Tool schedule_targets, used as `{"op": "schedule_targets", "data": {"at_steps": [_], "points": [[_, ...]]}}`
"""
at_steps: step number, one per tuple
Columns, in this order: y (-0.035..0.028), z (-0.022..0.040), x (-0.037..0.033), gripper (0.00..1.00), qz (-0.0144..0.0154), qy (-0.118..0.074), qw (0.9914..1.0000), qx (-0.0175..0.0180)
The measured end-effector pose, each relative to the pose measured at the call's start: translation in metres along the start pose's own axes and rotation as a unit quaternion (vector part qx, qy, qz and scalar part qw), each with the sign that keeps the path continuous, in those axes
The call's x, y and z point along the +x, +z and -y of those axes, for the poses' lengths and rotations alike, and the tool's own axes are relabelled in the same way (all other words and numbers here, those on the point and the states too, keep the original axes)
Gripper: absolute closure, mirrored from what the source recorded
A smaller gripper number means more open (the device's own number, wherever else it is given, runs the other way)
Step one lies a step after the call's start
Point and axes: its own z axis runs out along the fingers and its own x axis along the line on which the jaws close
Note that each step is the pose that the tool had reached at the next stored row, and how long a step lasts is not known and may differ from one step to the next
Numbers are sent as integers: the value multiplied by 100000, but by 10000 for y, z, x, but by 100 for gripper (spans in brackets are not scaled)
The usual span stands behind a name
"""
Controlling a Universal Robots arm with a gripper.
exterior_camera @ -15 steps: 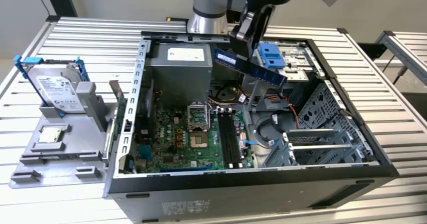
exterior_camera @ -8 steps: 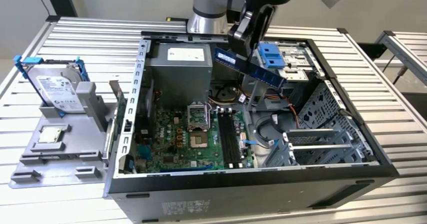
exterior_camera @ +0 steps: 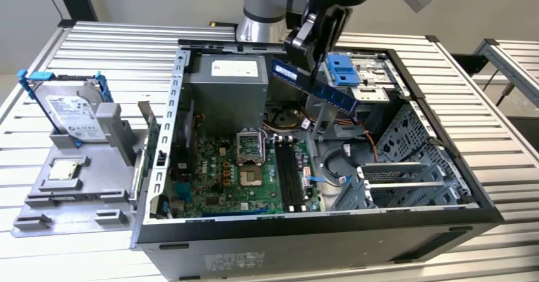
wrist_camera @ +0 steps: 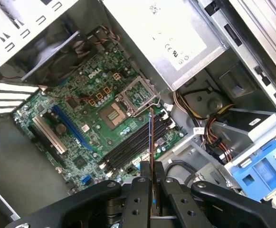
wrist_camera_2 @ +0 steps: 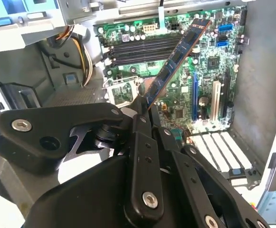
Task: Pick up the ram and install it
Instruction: 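Insert the ram into the slot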
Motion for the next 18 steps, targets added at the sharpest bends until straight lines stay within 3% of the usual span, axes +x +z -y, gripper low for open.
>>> {"op": "schedule_targets", "data": {"at_steps": [5, 10, 14, 18], "points": [[0, 0, 0, 100, -16, 2143, 99977, -71], [0, 5, 6, 100, -77, 4549, 99896, -194], [0, 6, 6, 100, -46, 7269, 99735, -235], [0, 6, 6, 100, -16, 10190, 99479, -277]]}}
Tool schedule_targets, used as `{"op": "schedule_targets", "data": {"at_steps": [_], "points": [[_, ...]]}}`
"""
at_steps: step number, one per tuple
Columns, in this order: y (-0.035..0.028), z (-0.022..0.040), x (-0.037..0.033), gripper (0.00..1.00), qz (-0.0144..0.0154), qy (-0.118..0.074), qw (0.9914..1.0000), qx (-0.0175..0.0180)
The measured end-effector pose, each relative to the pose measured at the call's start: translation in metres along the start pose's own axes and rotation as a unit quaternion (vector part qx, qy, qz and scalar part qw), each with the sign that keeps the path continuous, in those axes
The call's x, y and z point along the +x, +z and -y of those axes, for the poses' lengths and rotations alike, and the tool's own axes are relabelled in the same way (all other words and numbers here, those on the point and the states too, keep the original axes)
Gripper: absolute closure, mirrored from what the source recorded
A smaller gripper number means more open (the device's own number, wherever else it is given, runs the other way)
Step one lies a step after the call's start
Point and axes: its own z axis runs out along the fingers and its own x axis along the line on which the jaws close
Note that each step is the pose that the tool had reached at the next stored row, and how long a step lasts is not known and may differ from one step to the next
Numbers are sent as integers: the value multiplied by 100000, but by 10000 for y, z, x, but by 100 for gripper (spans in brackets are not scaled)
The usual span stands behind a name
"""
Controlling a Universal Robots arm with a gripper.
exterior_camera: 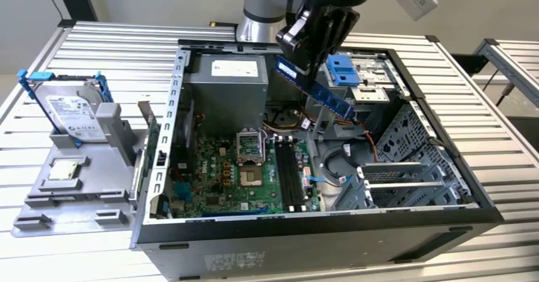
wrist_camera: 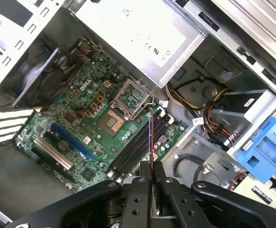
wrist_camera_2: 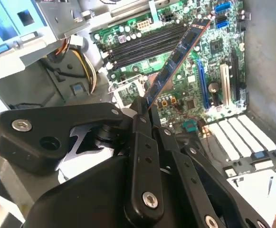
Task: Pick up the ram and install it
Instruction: 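Insert the ram into the slot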
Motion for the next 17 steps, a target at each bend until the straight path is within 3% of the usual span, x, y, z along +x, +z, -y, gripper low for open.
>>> {"op": "schedule_targets", "data": {"at_steps": [3, 7, 17], "points": [[0, 0, 0, 100, 28, 2212, 99976, -35], [0, 0, 0, 100, 59, 4984, 99876, -73], [0, 26, 20, 100, 120, 10323, 99466, -161]]}}
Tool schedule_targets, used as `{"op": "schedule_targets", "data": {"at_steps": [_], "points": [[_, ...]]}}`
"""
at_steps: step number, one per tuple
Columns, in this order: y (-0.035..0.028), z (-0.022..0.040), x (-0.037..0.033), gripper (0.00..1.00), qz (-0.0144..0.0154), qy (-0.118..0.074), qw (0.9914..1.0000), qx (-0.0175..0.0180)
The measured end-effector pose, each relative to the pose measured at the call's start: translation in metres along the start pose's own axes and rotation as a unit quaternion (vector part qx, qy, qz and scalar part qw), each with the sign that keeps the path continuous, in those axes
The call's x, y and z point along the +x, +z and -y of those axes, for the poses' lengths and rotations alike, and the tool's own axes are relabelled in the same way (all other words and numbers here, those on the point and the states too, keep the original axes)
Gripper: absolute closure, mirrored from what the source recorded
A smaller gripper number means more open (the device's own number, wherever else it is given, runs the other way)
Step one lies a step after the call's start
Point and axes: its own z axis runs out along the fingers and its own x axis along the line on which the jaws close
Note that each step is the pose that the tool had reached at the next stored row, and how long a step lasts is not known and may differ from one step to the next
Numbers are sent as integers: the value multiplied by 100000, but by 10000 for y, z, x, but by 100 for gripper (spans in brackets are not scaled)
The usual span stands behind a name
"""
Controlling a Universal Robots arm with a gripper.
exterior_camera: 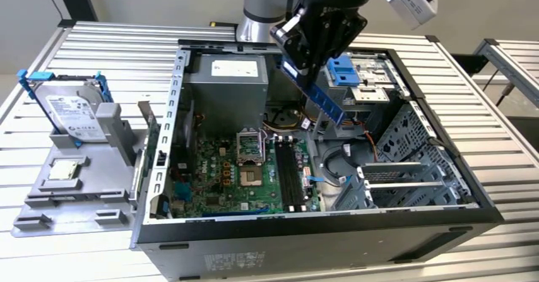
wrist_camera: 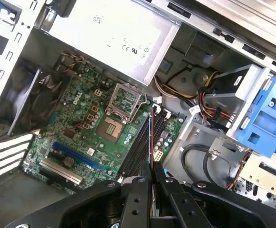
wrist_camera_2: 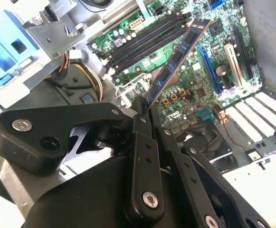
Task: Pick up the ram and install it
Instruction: 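Insert the ram into the slot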
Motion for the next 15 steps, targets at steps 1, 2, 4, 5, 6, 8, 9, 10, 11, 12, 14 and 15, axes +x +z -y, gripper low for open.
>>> {"op": "schedule_targets", "data": {"at_steps": [1, 2, 4, 5, 6, 8, 9, 10, 11, 12, 14, 15], "points": [[0, 5, 3, 100, 5, 442, 99999, -7], [0, 10, 5, 100, 8, 878, 99996, -15], [0, 21, 11, 100, 14, 1755, 99985, -29], [0, 26, 13, 100, 20, 2205, 99976, -38], [0, 31, 16, 100, 21, 2625, 99966, -50], [0, 42, 20, 100, 26, 3516, 99938, -63], [0, 47, 23, 100, 28, 3956, 99922, -69], [0, 52, 25, 100, 31, 4420, 99902, -80], [0, 57, 28, 100, 38, 4879, 99881, -89], [0, 61, 30, 100, 37, 5349, 99857, -93], [0, 70, 34, 100, 50, 6269, 99803, -112], [0, 75, 36, 100, 54, 6735, 99773, -119]]}}
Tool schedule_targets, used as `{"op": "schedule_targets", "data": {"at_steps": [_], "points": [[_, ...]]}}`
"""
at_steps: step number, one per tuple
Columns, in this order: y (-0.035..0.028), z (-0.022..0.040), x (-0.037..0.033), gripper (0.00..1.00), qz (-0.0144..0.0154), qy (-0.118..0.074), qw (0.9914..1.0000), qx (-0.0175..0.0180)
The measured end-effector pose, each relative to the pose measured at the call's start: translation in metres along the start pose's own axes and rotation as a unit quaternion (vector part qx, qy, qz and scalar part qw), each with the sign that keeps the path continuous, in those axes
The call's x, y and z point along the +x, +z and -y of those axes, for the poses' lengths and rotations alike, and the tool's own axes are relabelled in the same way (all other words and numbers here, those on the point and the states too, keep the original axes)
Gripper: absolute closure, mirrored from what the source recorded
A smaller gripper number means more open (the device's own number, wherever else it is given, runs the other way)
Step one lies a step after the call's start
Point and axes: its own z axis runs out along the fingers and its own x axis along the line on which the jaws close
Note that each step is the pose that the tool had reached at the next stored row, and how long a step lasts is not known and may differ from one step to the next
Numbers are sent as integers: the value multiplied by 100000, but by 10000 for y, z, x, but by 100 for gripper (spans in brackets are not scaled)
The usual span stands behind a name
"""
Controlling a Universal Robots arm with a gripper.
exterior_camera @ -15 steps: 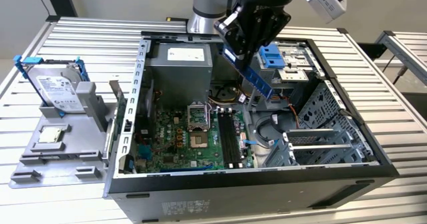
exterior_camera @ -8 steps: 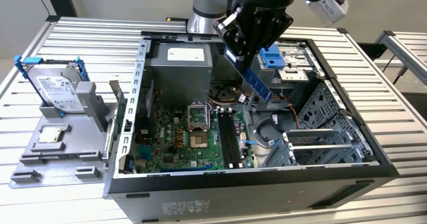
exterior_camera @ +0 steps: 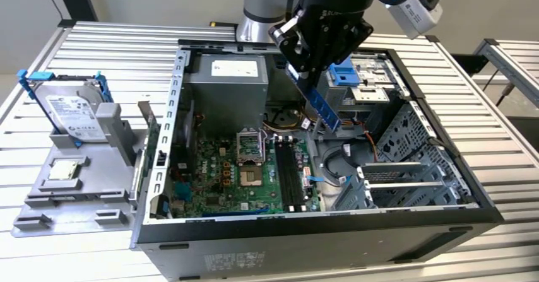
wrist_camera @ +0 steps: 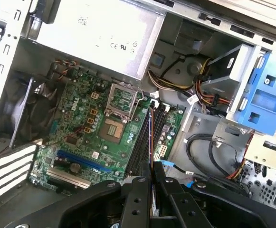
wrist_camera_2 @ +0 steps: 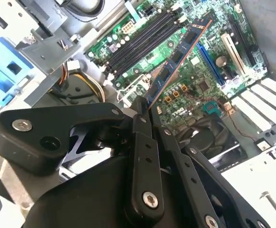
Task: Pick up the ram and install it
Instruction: 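Insert the ram into the slot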
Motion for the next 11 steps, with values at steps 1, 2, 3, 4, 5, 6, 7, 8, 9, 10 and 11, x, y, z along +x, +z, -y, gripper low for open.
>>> {"op": "schedule_targets", "data": {"at_steps": [1, 2, 3, 4, 5, 6, 7, 8, 9, 10, 11], "points": [[0, 4, 2, 100, 2, 463, 99999, -4], [0, 9, 3, 100, 8, 943, 99996, -12], [0, 13, 4, 100, 15, 1422, 99990, -24], [0, 17, 5, 100, 20, 1898, 99982, -30], [0, 20, 7, 100, 24, 2384, 99972, -40], [0, 25, 8, 100, 30, 2911, 99958, -47], [0, 28, 9, 100, 37, 3410, 99942, -54], [0, 31, 10, 100, 42, 3921, 99923, -63], [0, 34, 11, 100, 51, 4439, 99901, -71], [0, 37, 12, 100, 58, 4956, 99877, -77], [0, 40, 13, 100, 64, 5484, 99849, -89]]}}
